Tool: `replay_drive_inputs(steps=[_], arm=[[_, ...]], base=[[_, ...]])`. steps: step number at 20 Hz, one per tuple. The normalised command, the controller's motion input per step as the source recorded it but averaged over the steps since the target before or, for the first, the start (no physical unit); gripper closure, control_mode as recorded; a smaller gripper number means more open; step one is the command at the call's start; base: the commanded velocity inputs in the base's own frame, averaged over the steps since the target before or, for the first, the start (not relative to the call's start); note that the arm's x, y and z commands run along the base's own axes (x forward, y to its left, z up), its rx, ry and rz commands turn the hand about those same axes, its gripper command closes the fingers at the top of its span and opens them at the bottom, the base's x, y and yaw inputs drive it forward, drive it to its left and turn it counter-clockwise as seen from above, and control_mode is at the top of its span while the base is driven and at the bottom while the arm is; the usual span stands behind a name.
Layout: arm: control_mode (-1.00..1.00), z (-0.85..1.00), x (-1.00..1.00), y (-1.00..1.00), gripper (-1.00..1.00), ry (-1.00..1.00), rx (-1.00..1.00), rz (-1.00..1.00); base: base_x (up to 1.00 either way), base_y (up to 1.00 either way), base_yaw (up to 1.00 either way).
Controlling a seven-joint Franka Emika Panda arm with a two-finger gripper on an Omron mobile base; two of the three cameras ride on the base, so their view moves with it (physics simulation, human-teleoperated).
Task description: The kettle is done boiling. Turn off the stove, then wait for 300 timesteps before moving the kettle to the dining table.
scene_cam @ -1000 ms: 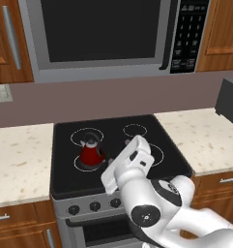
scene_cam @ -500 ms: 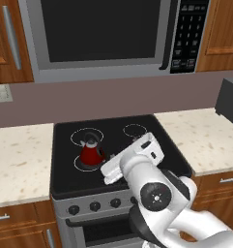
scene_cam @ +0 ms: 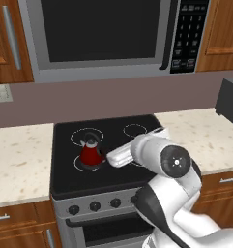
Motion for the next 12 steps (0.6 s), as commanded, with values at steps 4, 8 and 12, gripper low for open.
replay_drive_inputs(steps=[4,8,12], arm=[[-1.0,0.0,0.18,-0.16,-1.0,0.17,0.15,0.03],[-1.0,0.0,0.17,-0.1,-1.0,0.17,0.15,0.02],[-1.0,0.0,0.15,-0.03,-1.0,0.15,0.15,0.02]], base=[[0.0,0.0,0.0],[0.0,0.0,0.0],[0.0,0.0,0.0]])
